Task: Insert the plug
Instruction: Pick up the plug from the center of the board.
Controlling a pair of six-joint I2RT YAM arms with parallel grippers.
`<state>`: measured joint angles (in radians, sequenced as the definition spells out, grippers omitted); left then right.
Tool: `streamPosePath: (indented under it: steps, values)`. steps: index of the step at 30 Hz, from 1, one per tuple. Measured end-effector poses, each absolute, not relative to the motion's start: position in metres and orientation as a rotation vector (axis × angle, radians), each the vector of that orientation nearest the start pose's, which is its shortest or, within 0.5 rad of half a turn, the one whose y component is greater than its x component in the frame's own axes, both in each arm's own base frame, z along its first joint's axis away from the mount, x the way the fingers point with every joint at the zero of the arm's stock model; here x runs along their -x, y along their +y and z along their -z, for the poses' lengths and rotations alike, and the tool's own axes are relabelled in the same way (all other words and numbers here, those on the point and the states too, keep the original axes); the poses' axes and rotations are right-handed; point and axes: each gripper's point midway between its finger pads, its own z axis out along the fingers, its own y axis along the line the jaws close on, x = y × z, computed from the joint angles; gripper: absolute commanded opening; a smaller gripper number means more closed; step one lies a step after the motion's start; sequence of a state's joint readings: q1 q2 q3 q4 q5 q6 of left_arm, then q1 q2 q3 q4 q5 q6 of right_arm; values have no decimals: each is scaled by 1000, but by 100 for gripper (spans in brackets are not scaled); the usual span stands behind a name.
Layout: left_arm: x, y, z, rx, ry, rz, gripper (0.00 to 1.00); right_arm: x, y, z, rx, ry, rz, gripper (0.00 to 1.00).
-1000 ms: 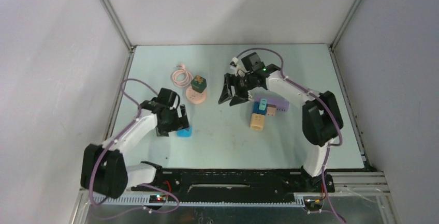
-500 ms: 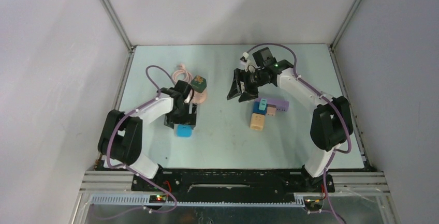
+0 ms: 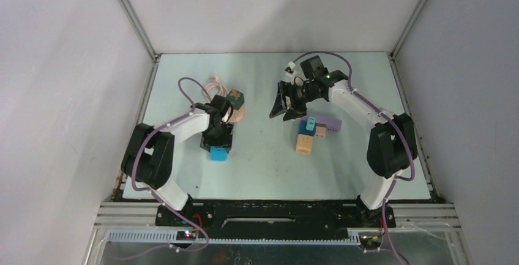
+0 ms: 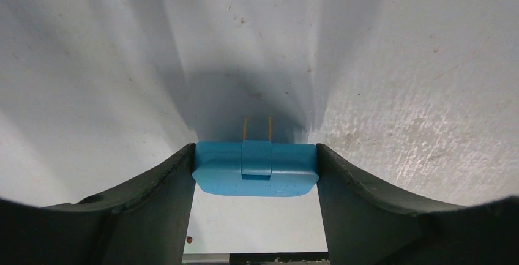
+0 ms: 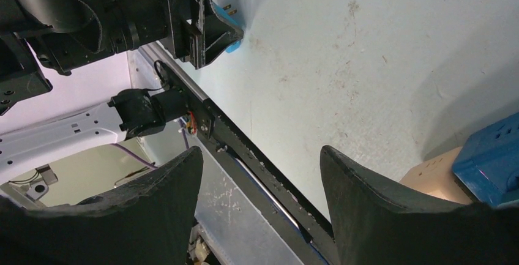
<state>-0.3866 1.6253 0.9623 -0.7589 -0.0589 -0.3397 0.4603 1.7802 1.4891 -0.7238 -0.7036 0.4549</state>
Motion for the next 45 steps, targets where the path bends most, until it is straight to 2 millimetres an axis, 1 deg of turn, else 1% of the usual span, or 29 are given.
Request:
streamPosePath:
  steps: [3,5,7,10,13,16,19,21,26,27,29,31,33,34,36,38,40,42,45]
  values:
    - [-245,-103,-23,-67,2970,-7,62,-300,292,-171,292,2695,-1232,72]
    - [-247,-103,-24,-67,2964,-11,59,-300,292,-170,294,2699,-1235,72]
    - [-249,-103,-26,-67,2959,-17,53,-300,292,-169,299,2704,-1236,73]
    - [-251,-104,-29,-68,2953,-16,39,-302,293,-166,310,2713,-1230,73]
    - [-255,-105,-34,-72,2938,-15,33,-306,298,-163,336,2723,-1223,73]
    - [-261,-105,-46,-76,2905,-6,28,-319,310,-163,377,2721,-1213,74]
    - [-270,-103,-63,-70,2855,19,22,-342,330,-163,429,2699,-1205,76]
    - [-280,-99,-78,-43,2808,43,19,-359,342,-161,449,2684,-1199,78]
    - [-302,-81,-113,30,2697,67,13,-413,375,-152,465,2603,-1210,80]
    - [-304,-78,-119,38,2678,68,12,-424,380,-149,457,2583,-1221,80]
    - [-307,-73,-126,43,2653,69,9,-439,387,-142,415,2556,-1254,81]
    - [-307,-70,-132,42,2633,69,6,-451,390,-134,352,2541,-1300,81]
    - [-307,-68,-139,38,2610,72,1,-465,398,-128,292,2505,-1357,81]
    - [-308,-67,-141,40,2600,74,0,-472,402,-126,262,2483,-1386,81]
    - [-312,-64,-146,62,2575,84,0,-486,409,-122,204,2441,-1441,81]
    - [-318,-58,-147,100,2555,102,0,-495,414,-115,154,2416,-1486,81]
    - [-327,-54,-145,145,2546,125,0,-502,419,-107,113,2403,-1514,81]
    - [-340,-50,-135,197,2552,154,0,-504,421,-102,87,2399,-1530,81]
    - [-371,-47,-113,272,2595,199,0,-505,423,-105,72,2383,-1567,81]
